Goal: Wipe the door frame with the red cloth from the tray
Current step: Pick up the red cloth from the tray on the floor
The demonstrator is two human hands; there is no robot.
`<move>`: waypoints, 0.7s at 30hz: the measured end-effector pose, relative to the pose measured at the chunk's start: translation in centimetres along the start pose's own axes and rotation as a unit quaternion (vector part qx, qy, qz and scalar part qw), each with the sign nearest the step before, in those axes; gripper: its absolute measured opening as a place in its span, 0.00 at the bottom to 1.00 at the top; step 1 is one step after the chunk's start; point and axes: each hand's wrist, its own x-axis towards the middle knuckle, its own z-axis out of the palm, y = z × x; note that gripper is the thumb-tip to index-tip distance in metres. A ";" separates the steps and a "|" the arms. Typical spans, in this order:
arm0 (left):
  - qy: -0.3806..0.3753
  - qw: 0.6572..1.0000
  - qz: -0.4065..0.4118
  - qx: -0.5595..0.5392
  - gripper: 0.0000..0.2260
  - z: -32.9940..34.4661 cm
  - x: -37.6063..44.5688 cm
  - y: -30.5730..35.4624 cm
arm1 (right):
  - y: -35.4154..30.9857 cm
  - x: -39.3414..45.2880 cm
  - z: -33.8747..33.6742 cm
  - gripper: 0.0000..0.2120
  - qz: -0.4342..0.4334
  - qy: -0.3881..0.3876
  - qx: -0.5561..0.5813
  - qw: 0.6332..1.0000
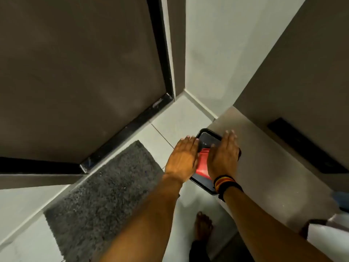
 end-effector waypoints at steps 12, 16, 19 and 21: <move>-0.039 0.933 -0.253 -0.254 0.12 8.6 4.8 1.8 | 7.3 1.5 6.9 0.32 0.216 -0.182 0.039 0.959; -0.037 0.920 -0.284 -0.268 0.12 10.3 5.6 1.7 | 7.8 2.4 7.6 0.29 0.227 -0.159 0.040 0.960; -0.034 0.902 -0.305 -0.303 0.09 10.5 6.2 1.5 | 7.8 2.8 7.8 0.17 0.247 -0.152 0.082 0.954; -0.036 0.895 -0.310 -0.319 0.09 10.4 6.4 1.4 | 7.7 2.9 7.7 0.11 0.274 -0.147 0.127 0.942</move>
